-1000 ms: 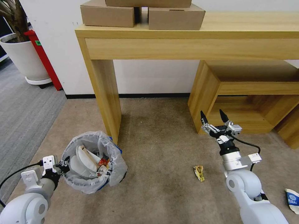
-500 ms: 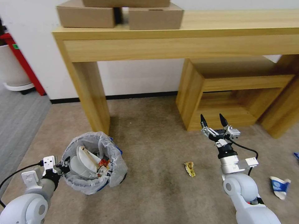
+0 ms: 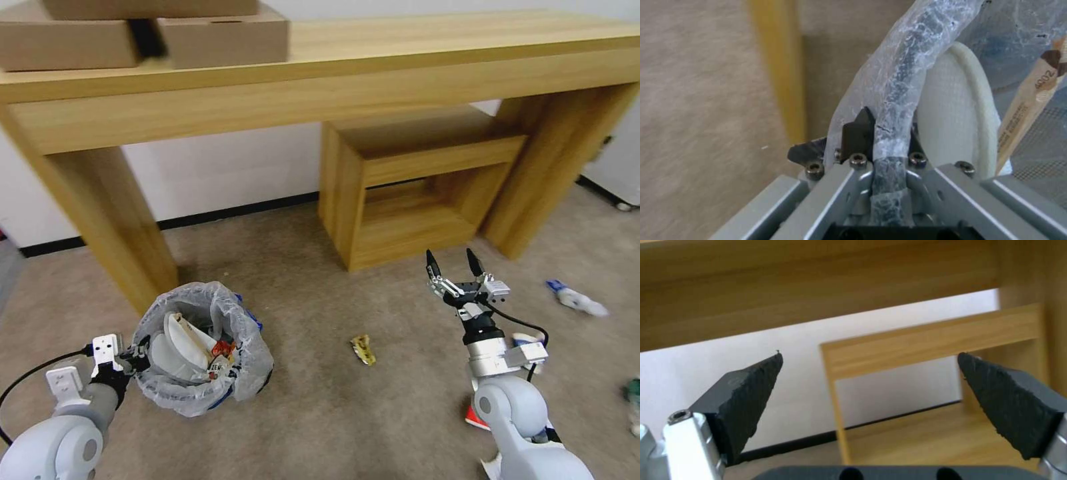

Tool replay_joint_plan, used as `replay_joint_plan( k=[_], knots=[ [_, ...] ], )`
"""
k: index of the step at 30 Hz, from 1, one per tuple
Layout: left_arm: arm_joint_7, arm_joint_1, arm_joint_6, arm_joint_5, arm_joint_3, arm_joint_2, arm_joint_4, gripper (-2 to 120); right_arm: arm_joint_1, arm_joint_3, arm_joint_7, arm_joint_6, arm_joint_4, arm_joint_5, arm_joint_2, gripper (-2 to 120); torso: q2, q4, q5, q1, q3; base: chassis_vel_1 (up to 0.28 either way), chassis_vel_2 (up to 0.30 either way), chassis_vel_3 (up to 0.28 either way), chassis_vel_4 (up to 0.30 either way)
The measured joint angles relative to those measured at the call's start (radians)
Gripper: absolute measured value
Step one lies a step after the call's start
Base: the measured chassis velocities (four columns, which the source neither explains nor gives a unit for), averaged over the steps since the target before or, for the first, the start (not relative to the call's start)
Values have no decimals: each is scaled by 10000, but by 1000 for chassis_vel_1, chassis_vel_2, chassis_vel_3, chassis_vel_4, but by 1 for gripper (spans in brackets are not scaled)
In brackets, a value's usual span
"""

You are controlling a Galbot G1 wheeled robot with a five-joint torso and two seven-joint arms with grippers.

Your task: Pick up the trash bin and place the garbage on the floor into it.

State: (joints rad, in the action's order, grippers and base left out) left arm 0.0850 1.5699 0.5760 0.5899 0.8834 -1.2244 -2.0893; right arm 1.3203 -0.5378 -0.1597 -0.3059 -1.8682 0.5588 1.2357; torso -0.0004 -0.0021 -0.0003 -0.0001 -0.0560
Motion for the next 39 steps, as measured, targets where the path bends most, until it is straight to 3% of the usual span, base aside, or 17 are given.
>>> replay_joint_plan(
  k=[15, 39],
  knots=[
    [-4, 10, -36, -9, 39, -25, 18, 0, -87, 102, -2, -2, 107, 1, -61, 100, 0, -3, 0, 1, 0, -94, -96, -98, -83],
    [56, -30, 123, 87, 160, 100, 119, 0, -88, 194, -41, -8, 163, 111, 1, 100, 0, 1, 0, 1, 0, 0, 0, 0, 0]
  ],
)
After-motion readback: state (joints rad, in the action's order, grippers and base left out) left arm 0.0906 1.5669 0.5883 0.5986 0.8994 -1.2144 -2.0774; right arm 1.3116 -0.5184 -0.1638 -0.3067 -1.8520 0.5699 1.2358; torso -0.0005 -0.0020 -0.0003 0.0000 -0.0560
